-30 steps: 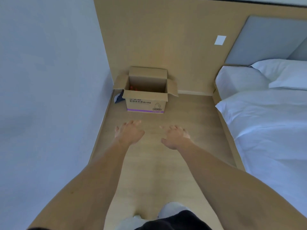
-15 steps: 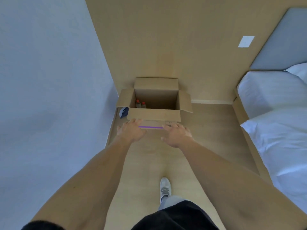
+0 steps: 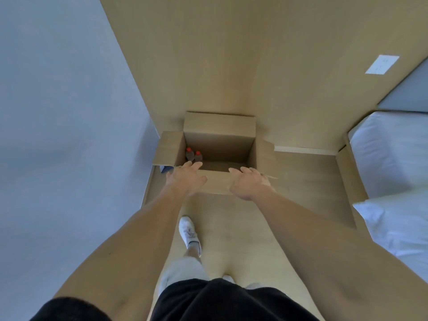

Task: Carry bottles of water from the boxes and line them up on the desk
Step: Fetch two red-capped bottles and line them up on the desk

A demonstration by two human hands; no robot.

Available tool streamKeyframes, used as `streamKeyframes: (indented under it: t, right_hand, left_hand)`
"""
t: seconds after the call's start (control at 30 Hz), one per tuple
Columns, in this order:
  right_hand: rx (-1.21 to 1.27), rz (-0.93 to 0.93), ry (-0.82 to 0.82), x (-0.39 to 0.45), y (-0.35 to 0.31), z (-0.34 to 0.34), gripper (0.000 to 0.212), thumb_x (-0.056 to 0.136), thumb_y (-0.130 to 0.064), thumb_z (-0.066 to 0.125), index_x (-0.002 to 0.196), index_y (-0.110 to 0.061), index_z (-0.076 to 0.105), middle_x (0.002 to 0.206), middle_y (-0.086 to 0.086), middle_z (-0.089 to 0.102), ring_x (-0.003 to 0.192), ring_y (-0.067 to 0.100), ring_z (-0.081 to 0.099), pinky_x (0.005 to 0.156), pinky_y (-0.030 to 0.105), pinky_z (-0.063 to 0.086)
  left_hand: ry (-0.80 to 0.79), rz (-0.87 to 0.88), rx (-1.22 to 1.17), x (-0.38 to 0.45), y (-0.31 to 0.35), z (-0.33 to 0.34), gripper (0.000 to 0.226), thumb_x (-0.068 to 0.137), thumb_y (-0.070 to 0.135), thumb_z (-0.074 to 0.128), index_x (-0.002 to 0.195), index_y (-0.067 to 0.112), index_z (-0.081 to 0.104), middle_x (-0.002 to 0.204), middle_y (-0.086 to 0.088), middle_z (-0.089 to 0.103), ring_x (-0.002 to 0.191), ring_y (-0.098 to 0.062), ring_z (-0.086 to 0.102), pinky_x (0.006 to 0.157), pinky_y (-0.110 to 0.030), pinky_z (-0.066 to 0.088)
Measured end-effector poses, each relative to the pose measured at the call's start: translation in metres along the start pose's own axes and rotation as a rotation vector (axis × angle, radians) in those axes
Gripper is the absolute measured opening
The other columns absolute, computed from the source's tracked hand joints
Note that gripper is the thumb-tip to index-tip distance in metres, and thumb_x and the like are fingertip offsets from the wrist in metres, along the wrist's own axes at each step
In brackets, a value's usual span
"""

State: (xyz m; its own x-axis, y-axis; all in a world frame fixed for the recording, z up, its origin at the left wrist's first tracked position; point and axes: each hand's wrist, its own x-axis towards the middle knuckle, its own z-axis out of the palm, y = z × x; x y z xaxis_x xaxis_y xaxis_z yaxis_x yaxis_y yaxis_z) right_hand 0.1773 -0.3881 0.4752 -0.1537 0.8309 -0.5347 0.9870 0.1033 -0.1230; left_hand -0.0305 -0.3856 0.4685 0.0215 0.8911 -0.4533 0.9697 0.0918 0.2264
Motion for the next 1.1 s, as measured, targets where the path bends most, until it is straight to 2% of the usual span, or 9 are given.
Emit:
streamKeyframes:
  t: [0.2,0.33,0.6,0.83,1.1]
  right_hand:
    - [0.011,0.089,-0.042,0.104,0.003,-0.034,0.069,0.096,-0.058,0.041,0.157,-0.036,0.014,0.164,0.003,0.019,0.149,0.028,0.018,0.118,0.050,0.023]
    - [0.046,0.134,-0.090,0.168,-0.010,-0.053,0.070,0.096,-0.060,0.042,0.156,-0.037,0.014,0.163,0.003,0.020,0.149,0.029,0.019,0.119,0.051,0.023]
    - [0.121,0.165,-0.165,0.286,-0.024,-0.040,0.070,0.095,-0.061,0.043,0.155,-0.038,0.016,0.161,0.003,0.026,0.147,0.030,0.025,0.116,0.052,0.027]
    - [0.195,0.129,-0.195,0.395,-0.015,0.030,0.068,0.094,-0.058,0.049,0.153,-0.038,0.022,0.155,0.003,0.038,0.139,0.030,0.039,0.110,0.050,0.037]
    - [0.314,0.069,-0.116,0.518,0.004,0.170,0.068,0.090,-0.054,0.061,0.148,-0.042,0.029,0.147,-0.001,0.048,0.133,0.025,0.047,0.102,0.044,0.045]
  left_hand:
    - [-0.066,0.024,-0.057,0.122,-0.021,-0.019,0.063,0.098,0.055,0.042,0.155,0.036,0.025,0.160,0.003,0.029,0.142,-0.029,0.036,0.111,-0.050,0.035]
    - [-0.120,0.050,-0.062,0.194,-0.038,-0.034,0.064,0.097,0.054,0.045,0.155,0.035,0.027,0.160,0.000,0.031,0.140,-0.032,0.038,0.112,-0.051,0.036]
    - [-0.201,0.076,-0.049,0.310,-0.051,-0.024,0.064,0.096,0.054,0.051,0.153,0.033,0.032,0.158,-0.003,0.035,0.138,-0.034,0.040,0.111,-0.053,0.038]
    - [-0.268,-0.046,-0.131,0.383,-0.070,0.051,0.067,0.097,0.053,0.051,0.156,0.032,0.028,0.160,-0.004,0.034,0.139,-0.035,0.041,0.111,-0.051,0.040]
    - [-0.311,-0.218,-0.250,0.468,-0.117,0.172,0.066,0.100,0.043,0.055,0.158,0.030,0.026,0.159,-0.006,0.034,0.138,-0.033,0.043,0.111,-0.045,0.042]
